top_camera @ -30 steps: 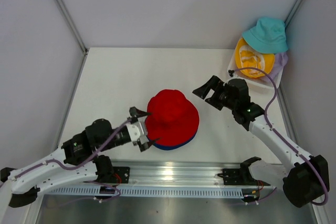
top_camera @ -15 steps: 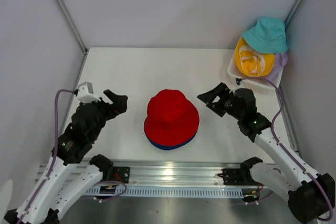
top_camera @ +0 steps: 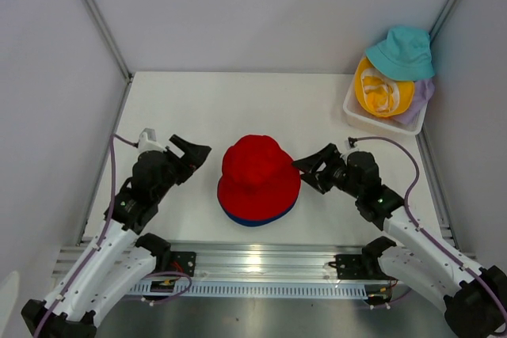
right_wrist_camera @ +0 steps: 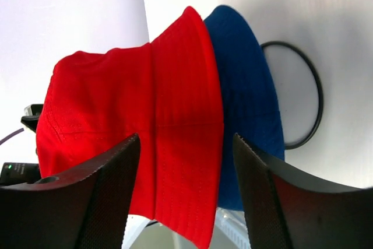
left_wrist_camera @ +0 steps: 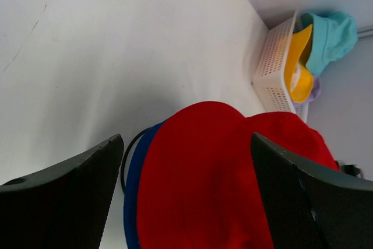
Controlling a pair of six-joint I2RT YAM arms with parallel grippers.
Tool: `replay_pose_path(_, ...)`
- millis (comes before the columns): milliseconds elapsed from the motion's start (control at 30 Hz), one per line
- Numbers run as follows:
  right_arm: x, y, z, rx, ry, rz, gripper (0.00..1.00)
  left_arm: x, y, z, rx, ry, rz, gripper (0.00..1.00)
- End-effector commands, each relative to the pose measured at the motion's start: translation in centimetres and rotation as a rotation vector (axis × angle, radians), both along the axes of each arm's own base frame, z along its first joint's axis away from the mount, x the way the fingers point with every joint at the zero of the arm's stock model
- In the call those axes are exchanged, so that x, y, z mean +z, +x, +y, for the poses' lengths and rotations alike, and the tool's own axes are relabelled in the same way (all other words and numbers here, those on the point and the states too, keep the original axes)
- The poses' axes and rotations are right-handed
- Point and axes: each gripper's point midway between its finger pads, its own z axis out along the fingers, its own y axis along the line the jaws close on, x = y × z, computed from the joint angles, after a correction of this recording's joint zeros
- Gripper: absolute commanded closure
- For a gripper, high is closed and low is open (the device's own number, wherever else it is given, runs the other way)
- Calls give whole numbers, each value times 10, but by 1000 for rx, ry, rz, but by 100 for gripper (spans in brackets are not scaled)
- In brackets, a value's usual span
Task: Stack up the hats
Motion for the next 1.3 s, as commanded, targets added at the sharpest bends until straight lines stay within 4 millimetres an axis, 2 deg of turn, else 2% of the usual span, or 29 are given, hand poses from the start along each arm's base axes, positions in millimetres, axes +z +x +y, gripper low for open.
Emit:
replay_pose_path(0,11,-1,8,4,61,-7,34,15,12,-1,26,-62,-53,9)
replay_pose_path(167,11,-5,12,20,54,-7,47,17,26,13,85,-64,-79,9)
replay_pose_path(200,11,-6,13,27,54,-9,56,18,28,14,84,-57,-88,9)
replay_pose_path(267,10,-6,15,42,35,-16,63,17,33,13,68,-37,-84,8)
replay_pose_path(300,7,-7,14,47,15,-8,72,20,35,12,61,-34,-89,8)
replay_pose_path(367,11,-7,16,72,-28,-40,82,15,38,9,31,-31,-76,8)
replay_pose_path(400,7,-8,14,72,-56,-30,93,15,39,9,22,-32,-79,7)
replay_pose_path(433,11,-8,15,81,-70,-45,98,12,39,10,17,-34,-69,7)
replay_pose_path(533,2,-9,8,102,-162,-89,100,0,41,16,43,-35,-50,7)
replay_pose_path(667,-17,-5,-1,123,-275,-171,100,-17,40,13,18,-72,-36,9)
replay_pose_path(833,-26,-5,9,180,-255,-363,100,-30,43,10,-23,-97,-22,10)
replay_pose_path(867,-22,-2,11,175,-238,-413,100,-31,44,9,-32,-93,-28,10)
replay_pose_path(900,-35,-2,10,180,-255,-398,100,-34,44,6,-50,-93,-19,10)
replay_pose_path(933,-37,0,11,187,-267,-414,100,-35,44,6,-58,-81,-21,10)
replay_pose_path(967,-34,2,14,193,-262,-438,100,-34,44,5,-69,-77,-31,10)
replay_pose_path(1100,-51,10,16,203,-303,-436,100,-36,44,-2,-127,-57,-20,12)
replay_pose_path(1167,-47,12,18,198,-289,-449,100,-26,47,-8,-173,-51,-58,13)
replay_pose_path(1267,-43,17,16,185,-315,-454,100,-23,38,-22,-271,-74,-49,18)
